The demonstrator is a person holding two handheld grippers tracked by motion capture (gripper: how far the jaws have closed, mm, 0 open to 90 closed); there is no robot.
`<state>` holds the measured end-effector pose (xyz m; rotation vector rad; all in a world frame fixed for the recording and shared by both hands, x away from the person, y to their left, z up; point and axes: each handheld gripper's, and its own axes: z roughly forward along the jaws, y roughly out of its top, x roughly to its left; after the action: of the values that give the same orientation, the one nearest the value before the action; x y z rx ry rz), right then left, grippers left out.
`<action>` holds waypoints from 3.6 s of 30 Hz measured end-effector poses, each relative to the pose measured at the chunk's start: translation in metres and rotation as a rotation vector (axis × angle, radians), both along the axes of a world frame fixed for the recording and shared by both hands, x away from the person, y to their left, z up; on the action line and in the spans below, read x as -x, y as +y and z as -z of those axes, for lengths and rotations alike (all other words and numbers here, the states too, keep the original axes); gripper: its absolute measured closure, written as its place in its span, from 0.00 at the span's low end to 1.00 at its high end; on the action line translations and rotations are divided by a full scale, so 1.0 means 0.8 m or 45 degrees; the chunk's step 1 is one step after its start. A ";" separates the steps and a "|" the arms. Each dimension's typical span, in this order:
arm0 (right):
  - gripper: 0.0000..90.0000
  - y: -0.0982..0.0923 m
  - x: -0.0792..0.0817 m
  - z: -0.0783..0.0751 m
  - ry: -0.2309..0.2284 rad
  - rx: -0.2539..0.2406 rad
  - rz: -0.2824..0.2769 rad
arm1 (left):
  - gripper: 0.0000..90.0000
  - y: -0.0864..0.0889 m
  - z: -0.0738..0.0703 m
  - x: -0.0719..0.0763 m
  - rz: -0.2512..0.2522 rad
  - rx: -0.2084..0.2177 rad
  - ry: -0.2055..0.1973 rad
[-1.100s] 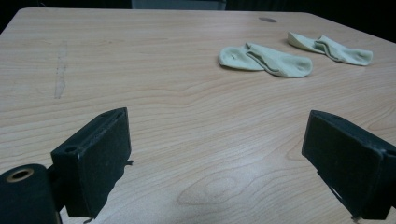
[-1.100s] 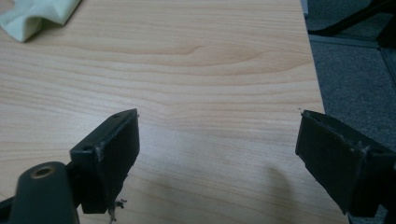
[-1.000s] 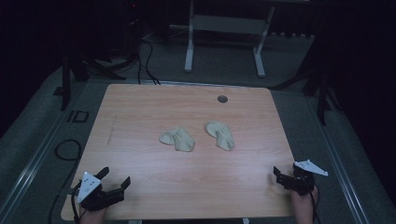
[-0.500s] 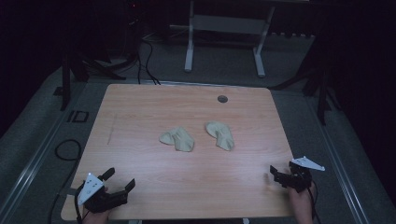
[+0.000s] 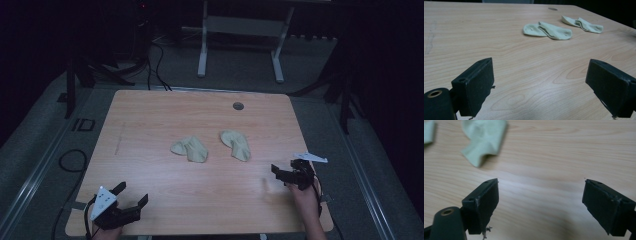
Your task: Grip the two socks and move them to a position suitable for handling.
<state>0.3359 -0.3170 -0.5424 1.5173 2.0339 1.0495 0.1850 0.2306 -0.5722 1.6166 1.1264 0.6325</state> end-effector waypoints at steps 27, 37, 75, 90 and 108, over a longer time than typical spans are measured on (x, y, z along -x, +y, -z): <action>0.23 0.159 -0.111 -0.022 0.035 0.060 -0.105 | 0.09 -0.001 0.001 0.003 -0.001 -0.024 0.038; 0.27 0.184 -0.144 0.008 0.094 0.136 -0.046 | 0.09 0.002 0.003 0.001 -0.019 -0.042 0.078; 0.89 0.189 -0.039 -0.050 -0.060 0.254 -0.485 | 0.09 -0.004 0.004 0.001 -0.003 -0.045 0.095; 0.89 0.179 0.073 -0.048 -0.106 0.204 -0.737 | 0.09 -0.028 0.003 0.000 0.123 0.044 0.100; 0.73 0.215 0.101 0.025 -0.024 0.305 -0.921 | 0.09 -0.092 -0.005 -0.001 0.408 -0.035 0.082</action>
<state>0.2552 -0.1451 -0.5624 0.6430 2.6512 0.9853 0.1858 0.1570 -0.5683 1.8034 0.8800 0.3897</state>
